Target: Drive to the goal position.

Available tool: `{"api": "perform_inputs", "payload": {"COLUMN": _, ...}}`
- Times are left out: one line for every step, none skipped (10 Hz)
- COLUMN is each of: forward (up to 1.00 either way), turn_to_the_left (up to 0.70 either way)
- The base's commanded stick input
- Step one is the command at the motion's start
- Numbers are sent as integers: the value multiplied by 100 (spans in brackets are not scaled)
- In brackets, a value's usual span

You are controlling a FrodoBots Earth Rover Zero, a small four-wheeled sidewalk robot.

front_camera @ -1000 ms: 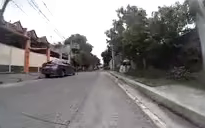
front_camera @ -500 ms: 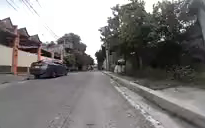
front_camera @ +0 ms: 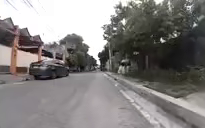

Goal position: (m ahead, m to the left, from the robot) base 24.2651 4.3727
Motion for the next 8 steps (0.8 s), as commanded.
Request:
{"api": "perform_inputs", "payload": {"forward": 100, "turn_to_the_left": 0}}
{"api": "perform_inputs", "payload": {"forward": 100, "turn_to_the_left": -6}}
{"api": "perform_inputs", "payload": {"forward": 100, "turn_to_the_left": -28}}
{"api": "perform_inputs", "payload": {"forward": 100, "turn_to_the_left": -40}}
{"api": "perform_inputs", "payload": {"forward": 100, "turn_to_the_left": -40}}
{"api": "perform_inputs", "payload": {"forward": 100, "turn_to_the_left": 0}}
{"api": "perform_inputs", "payload": {"forward": 100, "turn_to_the_left": 0}}
{"api": "perform_inputs", "payload": {"forward": 100, "turn_to_the_left": 0}}
